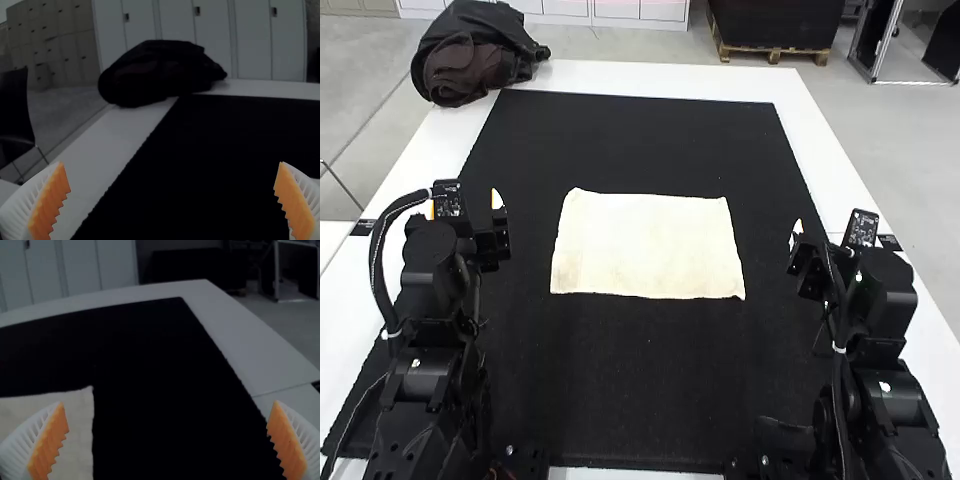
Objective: Fold the towel.
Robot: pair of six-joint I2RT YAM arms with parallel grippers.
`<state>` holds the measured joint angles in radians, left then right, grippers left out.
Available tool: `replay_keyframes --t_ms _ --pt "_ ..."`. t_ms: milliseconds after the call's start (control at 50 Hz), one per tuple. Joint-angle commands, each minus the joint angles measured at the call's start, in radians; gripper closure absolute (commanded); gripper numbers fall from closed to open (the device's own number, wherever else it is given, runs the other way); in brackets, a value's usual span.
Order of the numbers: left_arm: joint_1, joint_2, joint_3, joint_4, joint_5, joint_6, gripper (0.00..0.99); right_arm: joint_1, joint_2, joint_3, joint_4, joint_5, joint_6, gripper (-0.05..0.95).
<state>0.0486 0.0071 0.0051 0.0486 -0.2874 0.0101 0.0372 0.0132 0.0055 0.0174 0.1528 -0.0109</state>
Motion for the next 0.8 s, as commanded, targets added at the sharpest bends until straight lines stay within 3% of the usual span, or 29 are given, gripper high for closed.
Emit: replay_keyframes --t_ms 0,780 --pt "0.007 -0.01 -0.005 0.004 0.013 -0.01 0.034 -0.008 -0.01 -0.006 0.007 -0.007 0.008 -0.02" --pt "0.007 -0.01 -0.004 -0.003 0.013 -0.038 0.034 -0.008 -0.01 -0.006 0.007 -0.007 0.008 -0.02"
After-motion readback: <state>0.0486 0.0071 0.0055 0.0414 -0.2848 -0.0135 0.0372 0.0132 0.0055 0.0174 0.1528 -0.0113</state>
